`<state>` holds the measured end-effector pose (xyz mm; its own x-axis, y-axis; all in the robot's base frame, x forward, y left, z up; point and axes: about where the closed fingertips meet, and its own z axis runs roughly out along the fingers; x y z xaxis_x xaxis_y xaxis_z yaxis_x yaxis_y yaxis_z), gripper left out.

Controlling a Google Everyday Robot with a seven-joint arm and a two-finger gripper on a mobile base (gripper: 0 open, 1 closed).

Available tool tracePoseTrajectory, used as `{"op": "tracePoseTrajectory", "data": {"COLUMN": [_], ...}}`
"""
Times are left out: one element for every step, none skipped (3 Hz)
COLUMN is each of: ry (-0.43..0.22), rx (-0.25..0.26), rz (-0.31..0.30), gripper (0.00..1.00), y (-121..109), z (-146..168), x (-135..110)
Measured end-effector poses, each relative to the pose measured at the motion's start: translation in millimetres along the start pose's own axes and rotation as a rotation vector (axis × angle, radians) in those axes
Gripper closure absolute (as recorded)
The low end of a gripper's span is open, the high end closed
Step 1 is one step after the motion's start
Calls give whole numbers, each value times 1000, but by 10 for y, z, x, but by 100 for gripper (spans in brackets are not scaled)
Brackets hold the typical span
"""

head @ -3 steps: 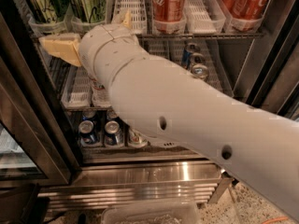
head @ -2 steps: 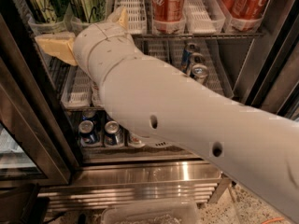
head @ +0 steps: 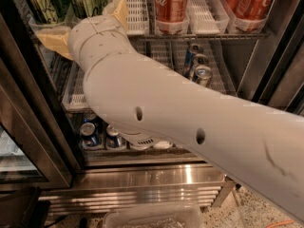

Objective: Pick green can from top shelf of fridge

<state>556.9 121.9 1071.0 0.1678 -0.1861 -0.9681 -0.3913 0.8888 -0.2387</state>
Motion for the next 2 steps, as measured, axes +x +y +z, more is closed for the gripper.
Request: {"op": "tracePoseTrajectory", "data": {"ry": [9,16], "rx": [40,64], "rz": [-38,-46], "gripper": [0,0], "y": [-9,18], "z": [43,97], "x": [-25,-66]}}
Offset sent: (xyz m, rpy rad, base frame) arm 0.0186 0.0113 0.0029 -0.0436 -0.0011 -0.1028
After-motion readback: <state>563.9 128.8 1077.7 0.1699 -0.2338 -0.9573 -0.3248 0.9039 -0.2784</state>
